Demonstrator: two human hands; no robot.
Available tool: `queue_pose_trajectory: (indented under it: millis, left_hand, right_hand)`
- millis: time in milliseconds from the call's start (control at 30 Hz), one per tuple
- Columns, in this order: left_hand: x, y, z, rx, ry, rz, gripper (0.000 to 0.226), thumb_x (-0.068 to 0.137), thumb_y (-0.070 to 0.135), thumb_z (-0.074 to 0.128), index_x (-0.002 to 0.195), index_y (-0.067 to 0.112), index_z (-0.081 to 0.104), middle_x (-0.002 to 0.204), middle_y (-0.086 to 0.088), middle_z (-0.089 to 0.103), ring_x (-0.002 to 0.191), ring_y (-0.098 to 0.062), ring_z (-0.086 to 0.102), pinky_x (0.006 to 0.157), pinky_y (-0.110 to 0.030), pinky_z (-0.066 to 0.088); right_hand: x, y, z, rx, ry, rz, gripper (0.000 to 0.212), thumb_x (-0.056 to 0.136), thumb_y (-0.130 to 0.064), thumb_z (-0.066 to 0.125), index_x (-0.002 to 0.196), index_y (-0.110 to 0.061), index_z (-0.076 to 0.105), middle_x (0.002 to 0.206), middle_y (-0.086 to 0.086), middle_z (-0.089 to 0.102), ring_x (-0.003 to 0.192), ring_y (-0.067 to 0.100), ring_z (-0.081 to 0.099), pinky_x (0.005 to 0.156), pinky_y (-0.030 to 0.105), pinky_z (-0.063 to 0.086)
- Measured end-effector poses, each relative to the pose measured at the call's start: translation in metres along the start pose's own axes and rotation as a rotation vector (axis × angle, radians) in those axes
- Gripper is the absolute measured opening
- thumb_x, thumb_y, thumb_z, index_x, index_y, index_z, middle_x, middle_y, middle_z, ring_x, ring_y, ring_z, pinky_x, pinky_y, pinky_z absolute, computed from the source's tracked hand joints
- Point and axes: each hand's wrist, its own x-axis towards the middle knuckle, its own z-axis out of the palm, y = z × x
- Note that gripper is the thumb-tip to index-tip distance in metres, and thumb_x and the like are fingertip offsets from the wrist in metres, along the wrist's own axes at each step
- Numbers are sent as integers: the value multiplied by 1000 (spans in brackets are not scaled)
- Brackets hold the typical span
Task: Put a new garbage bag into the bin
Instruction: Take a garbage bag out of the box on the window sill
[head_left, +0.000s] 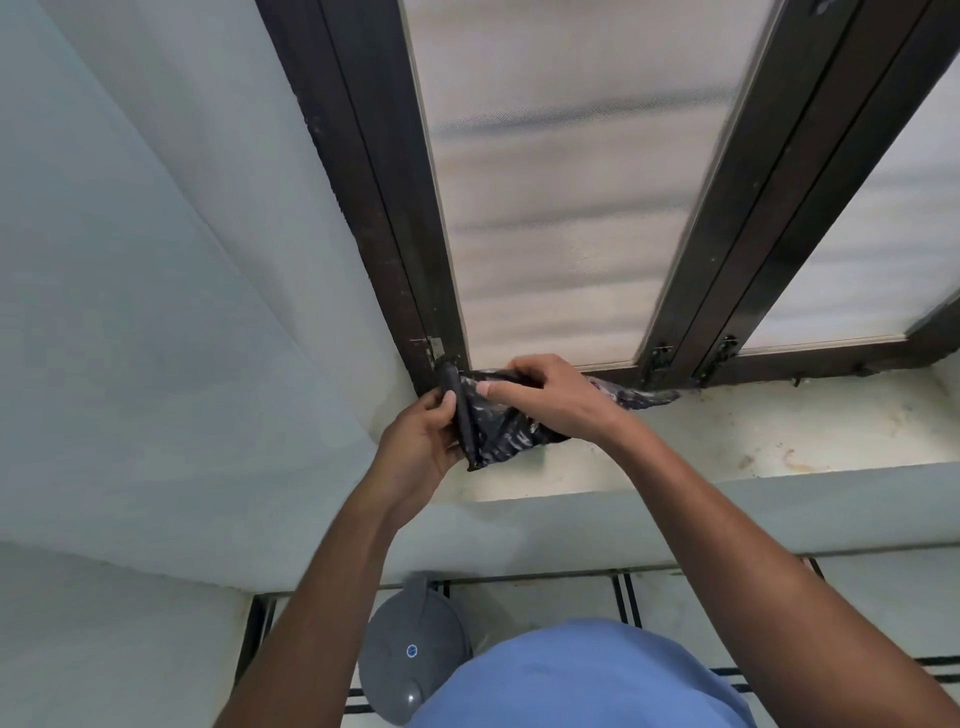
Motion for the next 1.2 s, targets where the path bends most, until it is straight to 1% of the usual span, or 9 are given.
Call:
queue_pose_trajectory:
  millis: [133, 367, 533, 700, 867, 967, 1033, 1100, 1200]
  left_hand:
    - [4, -2, 2, 22, 8, 10, 37, 109, 26, 62, 137, 3, 69, 136, -18, 75, 132, -35, 69, 113, -51, 55]
    - [8, -4, -8, 16, 72, -55, 31, 113, 18, 54, 139, 8, 68, 137, -17, 75, 122, -32, 72, 99, -52, 62]
    - [8, -7, -7, 74, 45, -29, 37, 101, 17, 76, 137, 7, 70, 132, -15, 77, 122, -31, 75, 98, -43, 62]
    - [5, -7, -11, 32, 76, -88, 19, 105, 7, 59, 121, 1, 67, 113, -18, 73, 97, -26, 74, 76, -36, 65]
    - [0, -8, -14, 114, 88, -31, 42, 90, 7, 85, 130, 6, 71, 122, -12, 81, 112, -30, 80, 97, -43, 64]
    - [-1, -10, -18, 67, 112, -55, 35, 99, 5, 68, 132, -3, 69, 118, -11, 79, 109, -28, 75, 100, -45, 63]
    - [-3, -10, -17, 15, 114, -72, 34, 101, 6, 56, 131, -3, 69, 109, -11, 74, 101, -26, 68, 90, -43, 64]
    - [-6, -11, -16, 27, 88, -57, 27, 102, 7, 61, 127, 3, 70, 111, -8, 77, 101, -25, 72, 85, -39, 64]
    - [-8, -16, -13, 122, 77, -20, 37, 96, 9, 79, 133, 10, 71, 124, -6, 81, 113, -24, 79, 95, -41, 64]
  right_hand:
    - [0, 10, 1, -28, 34, -20, 55, 83, -70, 87, 86, -17, 73, 70, -8, 68, 65, 8, 64, 63, 29, 49]
    - [1, 29, -7, -93, 145, -4, 34, 92, -60, 81, 90, -26, 75, 82, -7, 76, 78, 12, 71, 73, 35, 57]
    - [-3, 27, -7, -51, 148, 24, 34, 89, -57, 87, 89, -25, 77, 80, -2, 77, 73, 11, 72, 70, 34, 59]
    - [-5, 28, -14, -85, 196, 98, 49, 68, -63, 100, 86, -25, 77, 82, -5, 80, 78, 15, 80, 72, 38, 66]
    - [-14, 26, -20, -205, 259, 114, 70, 56, -81, 97, 83, -21, 73, 79, -4, 77, 78, 17, 77, 67, 40, 60]
    - [-17, 25, -21, -349, 302, 128, 78, 54, -96, 86, 79, -23, 72, 75, -6, 75, 76, 17, 74, 66, 40, 58]
    - [-19, 27, -21, -437, 326, 137, 81, 55, -103, 77, 78, -26, 73, 73, -9, 74, 73, 12, 71, 67, 36, 56]
    - [-21, 30, -21, -500, 330, 136, 83, 57, -108, 70, 83, -29, 76, 73, -11, 75, 74, 10, 71, 71, 35, 62]
    - [-23, 32, -18, -595, 300, 145, 76, 72, -99, 69, 96, -28, 75, 86, -13, 75, 86, 15, 72, 90, 45, 62]
